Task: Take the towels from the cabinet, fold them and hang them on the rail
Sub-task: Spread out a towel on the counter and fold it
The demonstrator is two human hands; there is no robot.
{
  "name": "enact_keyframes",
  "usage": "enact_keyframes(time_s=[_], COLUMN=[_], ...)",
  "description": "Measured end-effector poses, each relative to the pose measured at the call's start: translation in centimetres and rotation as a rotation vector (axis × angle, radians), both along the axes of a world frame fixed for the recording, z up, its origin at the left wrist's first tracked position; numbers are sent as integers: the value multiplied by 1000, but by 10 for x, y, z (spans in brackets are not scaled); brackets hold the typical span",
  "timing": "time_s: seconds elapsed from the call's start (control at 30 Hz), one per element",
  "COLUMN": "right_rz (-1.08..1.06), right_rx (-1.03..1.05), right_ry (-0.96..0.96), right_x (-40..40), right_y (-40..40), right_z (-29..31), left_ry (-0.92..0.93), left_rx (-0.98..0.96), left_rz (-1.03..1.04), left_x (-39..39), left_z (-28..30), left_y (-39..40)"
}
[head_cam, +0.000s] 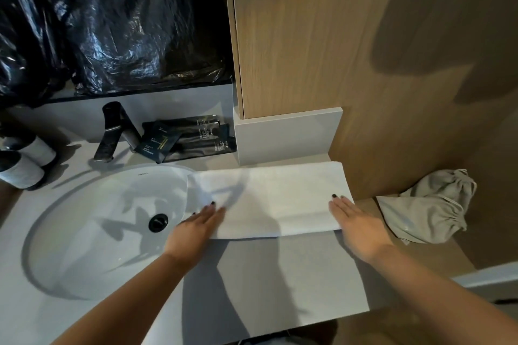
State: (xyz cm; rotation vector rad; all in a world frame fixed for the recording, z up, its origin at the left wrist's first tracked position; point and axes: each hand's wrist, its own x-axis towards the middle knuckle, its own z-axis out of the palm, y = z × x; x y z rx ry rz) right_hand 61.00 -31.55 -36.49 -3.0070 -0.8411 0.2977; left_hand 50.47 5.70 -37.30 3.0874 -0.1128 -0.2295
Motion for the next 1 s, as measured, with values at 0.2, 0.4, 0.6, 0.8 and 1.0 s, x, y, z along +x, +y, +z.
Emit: enact_keyframes(time_s=[0.2,0.4,0.6,0.8,1.0], right_rz=[-112,-281,-476,-685,-574], right_rx=[242,479,574,367,161], right_ry=[130,265,254,38,-18], right_x=[13,17,26,26,39], right_y=[-26,-46,-44,-18,-16], right_z=[8,26,17,-6,-15], left_ry=[-170,-130,-209,-171,-132], left_rx=[-367,-742,-730,-414,-448], left_rz=[95,422,631,642,605], left_x=[-22,-23,-4,16,10], left_z=[11,22,22,8,-13], left_y=[26,32,8,-6,5])
